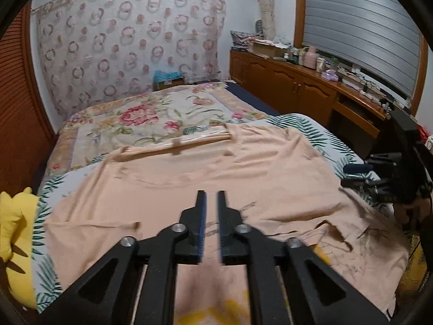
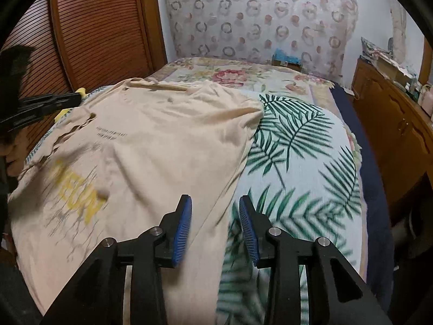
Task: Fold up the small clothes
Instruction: 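Fold the sleeve inward over the shirt with both tools, then open both, then grasp the shirt hem with the right tool while the left tool grasps the other hem corner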
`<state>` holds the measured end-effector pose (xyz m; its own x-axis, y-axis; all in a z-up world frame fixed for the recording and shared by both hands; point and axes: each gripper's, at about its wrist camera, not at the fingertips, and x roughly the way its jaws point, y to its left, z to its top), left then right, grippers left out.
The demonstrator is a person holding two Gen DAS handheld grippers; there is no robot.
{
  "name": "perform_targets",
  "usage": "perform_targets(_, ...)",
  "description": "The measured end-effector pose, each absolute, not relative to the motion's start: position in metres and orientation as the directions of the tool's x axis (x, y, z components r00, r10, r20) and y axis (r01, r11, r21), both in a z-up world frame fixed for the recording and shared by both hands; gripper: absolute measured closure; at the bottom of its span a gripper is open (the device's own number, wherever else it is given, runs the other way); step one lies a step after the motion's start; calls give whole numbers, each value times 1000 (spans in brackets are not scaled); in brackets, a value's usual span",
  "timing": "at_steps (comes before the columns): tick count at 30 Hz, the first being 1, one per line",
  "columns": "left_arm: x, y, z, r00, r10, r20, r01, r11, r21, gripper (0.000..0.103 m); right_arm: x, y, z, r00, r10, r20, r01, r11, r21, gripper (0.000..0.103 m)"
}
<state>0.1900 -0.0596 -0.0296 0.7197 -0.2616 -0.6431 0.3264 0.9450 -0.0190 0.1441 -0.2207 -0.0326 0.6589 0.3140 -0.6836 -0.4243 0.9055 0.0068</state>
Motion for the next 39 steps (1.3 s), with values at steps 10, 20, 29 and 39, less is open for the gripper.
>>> perform_targets(10,201,1,-43,732,-208,-649,249,968,-29,26,210,-202,-40,639,286,-714,-414,910,-5,65)
perform_targets(20,219,69,-66,721,-78,-689,103,995,-5,26,259,-184,-40,636,294,-714,-435,900,-17,62)
perform_targets(29,238,128,-83,682,16,-731,-10,1000,12,26,263,-181,-45,646,293,-705,-442,897,-32,54)
perform_targets(39,256,159,-97,651,-1,-759,-42,998,-37,40,266,-183,-43,643,295,-707,-447,894,-33,50)
